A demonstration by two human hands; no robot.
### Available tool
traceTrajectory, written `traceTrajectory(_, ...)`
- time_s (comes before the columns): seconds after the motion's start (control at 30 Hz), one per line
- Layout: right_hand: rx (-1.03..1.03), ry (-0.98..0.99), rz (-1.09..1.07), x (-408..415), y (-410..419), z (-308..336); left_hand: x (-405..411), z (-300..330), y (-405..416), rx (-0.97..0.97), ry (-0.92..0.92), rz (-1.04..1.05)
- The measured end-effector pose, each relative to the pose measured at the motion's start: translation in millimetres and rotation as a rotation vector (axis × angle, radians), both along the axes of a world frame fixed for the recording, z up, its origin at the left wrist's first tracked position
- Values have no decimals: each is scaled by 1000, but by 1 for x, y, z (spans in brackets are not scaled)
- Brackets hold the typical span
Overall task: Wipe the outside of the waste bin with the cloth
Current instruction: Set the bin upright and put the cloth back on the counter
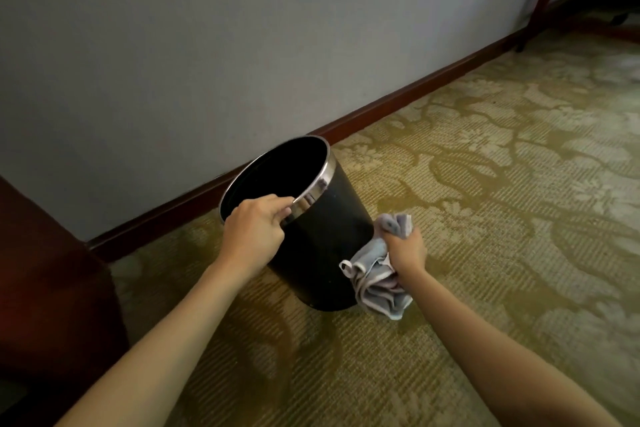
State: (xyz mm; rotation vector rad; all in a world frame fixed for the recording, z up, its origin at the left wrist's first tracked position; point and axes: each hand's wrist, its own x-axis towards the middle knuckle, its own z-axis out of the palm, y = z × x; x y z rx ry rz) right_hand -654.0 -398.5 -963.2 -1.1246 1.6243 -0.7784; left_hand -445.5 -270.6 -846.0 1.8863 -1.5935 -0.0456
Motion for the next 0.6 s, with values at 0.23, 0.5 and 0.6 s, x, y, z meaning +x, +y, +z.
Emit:
traceTrajectory(0.23,-172,-518,101,-8,5,72,-47,-3,-7,51,-188,-79)
traceTrajectory(0.5,-149,-711,31,-88,15,111,-106,-24,-9,129,-402,-229)
traceTrajectory(0.6,-124,-712,44,-117,20,109,-102,-28,-13,136,-380,-251)
